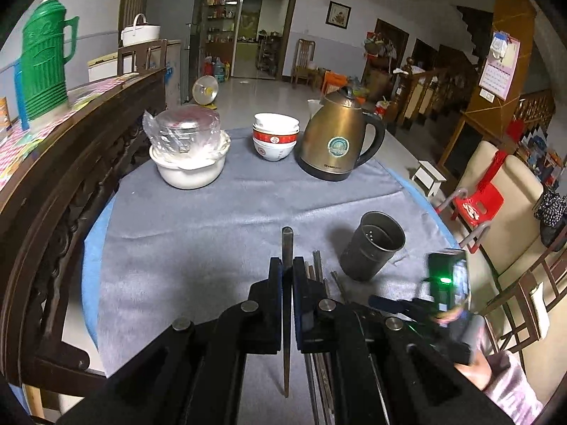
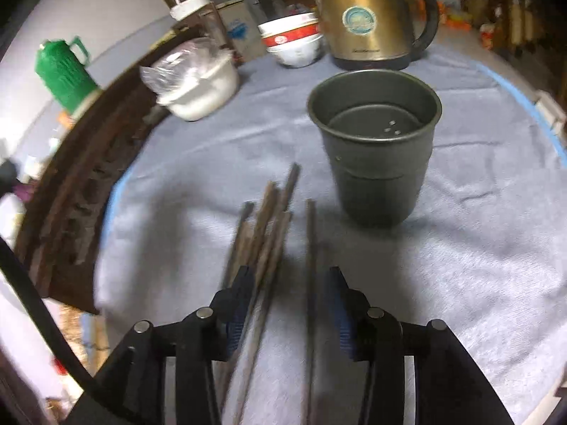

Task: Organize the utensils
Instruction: 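Close the left gripper on one chopstick while the right gripper grasps another, then lift both held chopsticks up over the grey utensil cup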

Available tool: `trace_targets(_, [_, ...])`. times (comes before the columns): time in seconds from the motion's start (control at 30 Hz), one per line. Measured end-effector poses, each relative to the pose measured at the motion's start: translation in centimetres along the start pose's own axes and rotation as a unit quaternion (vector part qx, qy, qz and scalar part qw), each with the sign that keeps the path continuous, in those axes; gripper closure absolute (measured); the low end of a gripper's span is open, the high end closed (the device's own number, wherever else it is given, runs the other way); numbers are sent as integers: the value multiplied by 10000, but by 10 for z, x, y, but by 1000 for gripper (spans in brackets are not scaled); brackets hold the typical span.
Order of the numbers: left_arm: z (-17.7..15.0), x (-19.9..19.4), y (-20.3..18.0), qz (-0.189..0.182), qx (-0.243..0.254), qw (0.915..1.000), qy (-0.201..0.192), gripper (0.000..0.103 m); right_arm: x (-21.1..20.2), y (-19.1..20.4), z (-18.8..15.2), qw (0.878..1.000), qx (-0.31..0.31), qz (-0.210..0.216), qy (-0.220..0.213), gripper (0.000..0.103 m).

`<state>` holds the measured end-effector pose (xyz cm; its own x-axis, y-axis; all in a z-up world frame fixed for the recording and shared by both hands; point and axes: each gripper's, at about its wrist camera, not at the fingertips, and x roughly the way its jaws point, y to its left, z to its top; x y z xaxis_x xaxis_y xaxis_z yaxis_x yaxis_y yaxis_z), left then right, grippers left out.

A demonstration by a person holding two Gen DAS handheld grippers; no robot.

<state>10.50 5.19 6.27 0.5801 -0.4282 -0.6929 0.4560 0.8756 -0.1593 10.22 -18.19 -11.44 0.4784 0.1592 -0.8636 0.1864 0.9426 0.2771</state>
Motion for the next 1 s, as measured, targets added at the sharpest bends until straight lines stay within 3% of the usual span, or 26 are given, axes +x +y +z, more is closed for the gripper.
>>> trace_targets(0.03, [-2,-3,1,3,-6,10000,-15,98,6,2,0,9999,-41,-129,64,69])
trace_targets(0.17, [-7,-7,4,-43,9,10000,-63,98,28,6,9,9982,-71,-532,268,77])
trace_targets(0.33, [-9,0,6,-63,-34,10000,1,98,44,5,10,9960,-175,-724,495,96])
trace_targets(0.4, [-9,2,7,-58,-76,10000,27,98,39,1,9,9971,-87,-574,496,97])
trace_targets(0.5, [-5,0,5,-61,-90,9999,-2,98,12,0,9,9991,-180,-352,156,97])
trace_targets(0.63, [10,-8,-5,-120,-78,9997,-189,98,-57,1,13,9971,-291,265,-650,97])
trace_targets(0.77, [35,-21,-23,-271,-155,9980,-557,98,-129,-7,23,9829,-174,549,-1749,97])
trace_targets(0.83, [49,-26,-36,-266,-194,9960,-830,98,-157,-14,29,9693,-32,684,-2360,97])
trace_targets(0.87, [56,-27,-43,-300,-216,9945,-975,98,-175,-20,29,9565,35,708,-2830,97])
trace_targets(1.0, [88,-23,-67,-525,-476,9861,-1502,98,-206,-40,36,9152,428,738,-3939,97])
